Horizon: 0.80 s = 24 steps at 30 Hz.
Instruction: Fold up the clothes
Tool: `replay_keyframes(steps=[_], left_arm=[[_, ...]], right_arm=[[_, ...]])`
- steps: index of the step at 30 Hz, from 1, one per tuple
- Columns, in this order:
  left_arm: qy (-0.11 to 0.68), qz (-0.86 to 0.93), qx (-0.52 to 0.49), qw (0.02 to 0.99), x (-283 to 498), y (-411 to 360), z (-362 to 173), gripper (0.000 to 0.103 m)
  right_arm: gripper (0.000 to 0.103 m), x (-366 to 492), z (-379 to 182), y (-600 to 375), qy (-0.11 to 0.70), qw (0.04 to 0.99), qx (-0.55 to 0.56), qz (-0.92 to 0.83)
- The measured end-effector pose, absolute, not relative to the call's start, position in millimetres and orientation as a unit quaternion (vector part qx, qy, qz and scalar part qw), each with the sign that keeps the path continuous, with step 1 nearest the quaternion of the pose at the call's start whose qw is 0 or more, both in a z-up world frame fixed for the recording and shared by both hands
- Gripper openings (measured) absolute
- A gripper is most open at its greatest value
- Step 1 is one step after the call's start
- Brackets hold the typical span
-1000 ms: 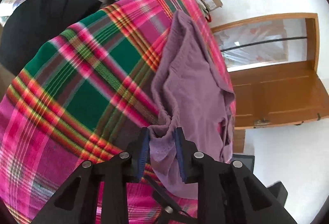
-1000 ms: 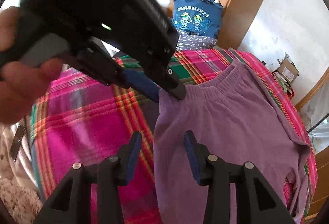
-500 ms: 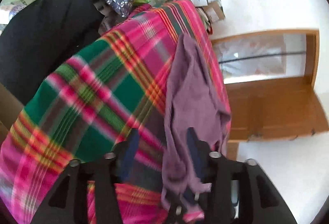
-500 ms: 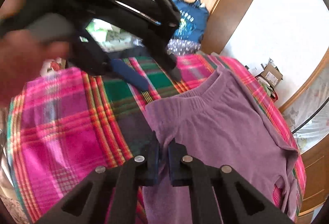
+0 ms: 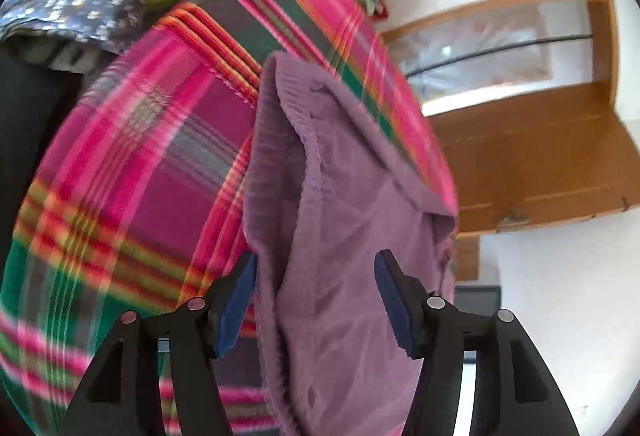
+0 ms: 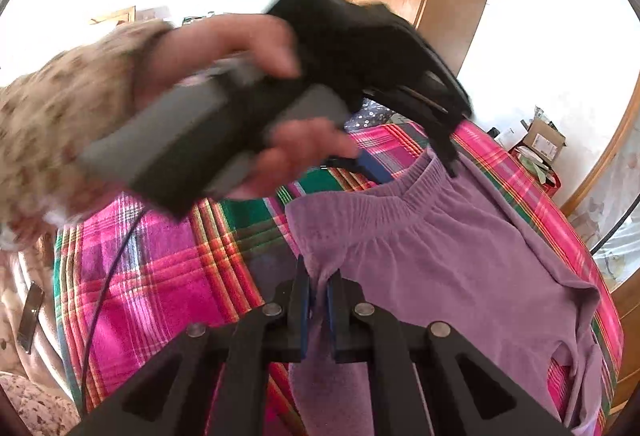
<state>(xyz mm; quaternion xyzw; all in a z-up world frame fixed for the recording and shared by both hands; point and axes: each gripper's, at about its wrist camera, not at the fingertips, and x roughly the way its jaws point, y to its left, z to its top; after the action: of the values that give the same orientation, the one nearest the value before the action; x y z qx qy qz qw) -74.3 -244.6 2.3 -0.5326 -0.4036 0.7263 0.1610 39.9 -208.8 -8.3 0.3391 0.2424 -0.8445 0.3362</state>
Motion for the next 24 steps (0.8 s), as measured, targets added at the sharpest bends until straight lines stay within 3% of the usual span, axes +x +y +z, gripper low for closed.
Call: replay_keyframes(steps=[3,4,5,6,24], left_arm=[[-0.396,0.718,-0.545,0.174,-88,-244,1,0.059],[-0.393,0.717,-0.549,0.172,-91,-246,0,0.053],[-0.39,0.718,-0.553,0.165,-92,-248,-2,0.028],[-0.387,0.718,-0.556,0.159,-94,-251,-3,0.01],[-0.375,0.758,-0.518,0.129,-82,-331,10,0.009]], right_arm=[[0.007,32,-12,-211,0.24,0.342,0.344,-0.841],[0.007,30,-14,-212,0.241,0.345,0.345,-0.839],[0.007,29,-15,-213,0.242,0.347,0.346,-0.837],[0.007,28,-17,-215,0.244,0.35,0.347,-0.835],[0.007,4,-22,-274,0.233,0.407,0.353,-0.81]])
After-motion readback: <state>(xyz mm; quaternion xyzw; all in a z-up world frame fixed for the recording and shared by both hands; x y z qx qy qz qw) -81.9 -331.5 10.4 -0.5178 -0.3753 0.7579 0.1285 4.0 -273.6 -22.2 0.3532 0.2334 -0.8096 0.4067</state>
